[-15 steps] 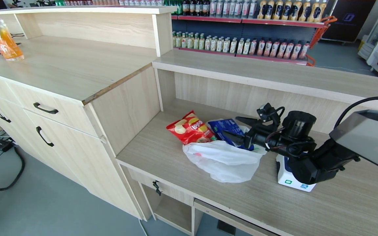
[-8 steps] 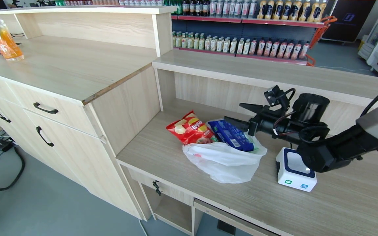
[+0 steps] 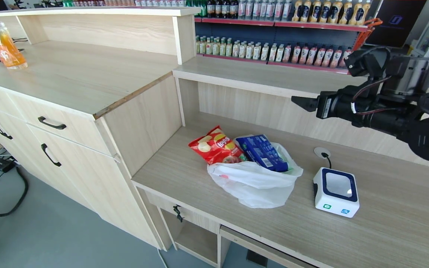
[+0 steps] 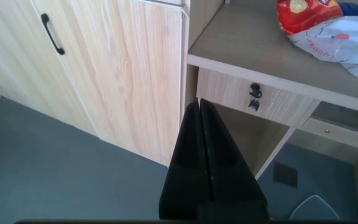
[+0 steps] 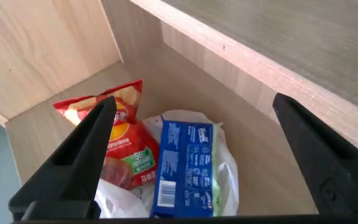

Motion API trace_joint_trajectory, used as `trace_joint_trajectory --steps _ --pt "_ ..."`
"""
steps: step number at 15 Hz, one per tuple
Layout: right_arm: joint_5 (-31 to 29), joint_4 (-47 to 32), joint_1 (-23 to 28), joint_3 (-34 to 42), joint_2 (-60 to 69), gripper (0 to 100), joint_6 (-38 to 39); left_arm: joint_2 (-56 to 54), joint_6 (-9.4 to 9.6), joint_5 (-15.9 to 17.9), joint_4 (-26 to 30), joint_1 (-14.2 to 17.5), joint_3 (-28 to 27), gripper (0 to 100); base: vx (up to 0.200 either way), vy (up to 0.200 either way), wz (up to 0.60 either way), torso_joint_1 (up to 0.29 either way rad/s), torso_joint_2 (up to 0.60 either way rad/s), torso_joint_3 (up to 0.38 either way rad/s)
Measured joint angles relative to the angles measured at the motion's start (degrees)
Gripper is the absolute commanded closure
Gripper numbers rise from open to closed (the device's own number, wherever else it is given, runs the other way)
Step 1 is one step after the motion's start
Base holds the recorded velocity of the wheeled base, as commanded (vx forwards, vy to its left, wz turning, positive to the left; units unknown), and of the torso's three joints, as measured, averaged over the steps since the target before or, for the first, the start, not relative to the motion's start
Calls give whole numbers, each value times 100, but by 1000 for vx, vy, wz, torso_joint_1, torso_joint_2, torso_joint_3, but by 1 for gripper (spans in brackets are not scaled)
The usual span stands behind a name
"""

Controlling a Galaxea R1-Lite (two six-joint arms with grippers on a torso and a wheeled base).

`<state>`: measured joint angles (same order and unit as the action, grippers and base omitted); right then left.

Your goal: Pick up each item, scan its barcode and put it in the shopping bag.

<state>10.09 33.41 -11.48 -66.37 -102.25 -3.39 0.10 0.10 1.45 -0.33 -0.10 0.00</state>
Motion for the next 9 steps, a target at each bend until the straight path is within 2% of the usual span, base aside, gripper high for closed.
trace_joint_trajectory --steps 2,4,6,9 --pt "-1002 -1154 118 -207 339 0 118 0 0 2 1 2 0 100 0 0 0 0 0 0" --pt "-1365 -2146 378 -168 758 0 148 0 0 2 1 2 0 100 0 0 0 0 0 0" --pt "-1452 -2271 733 182 1093 0 156 0 -2 2 0 -1 0 100 0 0 0 0 0 0" --pt "-1460 -1732 1097 896 1369 0 151 0 0 2 1 -1 0 100 0 0 0 0 0 0"
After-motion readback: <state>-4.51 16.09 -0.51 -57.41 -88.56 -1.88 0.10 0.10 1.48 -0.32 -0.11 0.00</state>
